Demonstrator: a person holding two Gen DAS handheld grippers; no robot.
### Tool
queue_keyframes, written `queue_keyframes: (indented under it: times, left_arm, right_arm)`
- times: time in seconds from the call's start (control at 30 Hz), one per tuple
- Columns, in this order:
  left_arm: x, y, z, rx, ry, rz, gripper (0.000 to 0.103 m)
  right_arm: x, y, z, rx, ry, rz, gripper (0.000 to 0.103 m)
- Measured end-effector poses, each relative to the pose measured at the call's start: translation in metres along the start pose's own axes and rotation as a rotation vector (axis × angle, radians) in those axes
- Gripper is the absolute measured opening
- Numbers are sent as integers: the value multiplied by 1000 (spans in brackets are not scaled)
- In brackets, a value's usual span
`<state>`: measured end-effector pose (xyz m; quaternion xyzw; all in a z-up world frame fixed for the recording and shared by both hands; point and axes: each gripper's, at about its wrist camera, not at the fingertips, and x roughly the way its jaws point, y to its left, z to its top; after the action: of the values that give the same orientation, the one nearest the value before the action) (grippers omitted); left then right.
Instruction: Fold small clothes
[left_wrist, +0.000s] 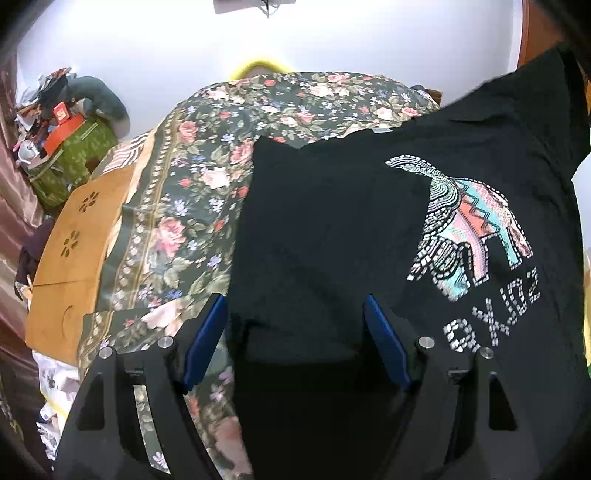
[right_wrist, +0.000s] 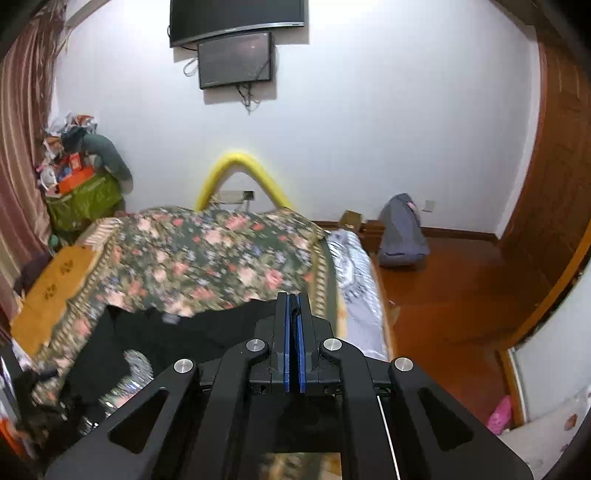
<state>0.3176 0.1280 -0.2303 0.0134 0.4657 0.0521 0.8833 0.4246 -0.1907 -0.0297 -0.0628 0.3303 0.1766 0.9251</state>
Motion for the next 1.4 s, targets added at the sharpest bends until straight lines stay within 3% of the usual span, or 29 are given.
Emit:
queue_keyframes:
  times: [0.3,0.5,0.6,0.73,0.77,1.0,1.23,1.4]
  left_arm:
    - [-6,21,-10,-42,8,2,76]
    - [-16,28,-18,-58,1,-3,76]
    - [-18,30,-20,-60,4,0,76]
    - [-15,29,-17,-67,11,5,76]
    - [-15,28,-17,-71,11,0,76]
    - [-9,13,-7,-61,10,-4,76]
    - [16,7,11,-51,22,51,76]
    - [42,2,16,-67,66,43,76]
  right_arm:
    - [56,112,-44,-101,130,225,3]
    - [99,159,-66,-87,219,319,4]
    - [100,168,-67,-86,245,357,6]
    - [77,158,-66,-123,203,354,40]
    - [71,154,-65,-132,182,344,42]
    - [48,93,-88,-104,131,277,48]
    - [86,48,-137,6,208,230,48]
    - [108,50,-143,34,176,258,43]
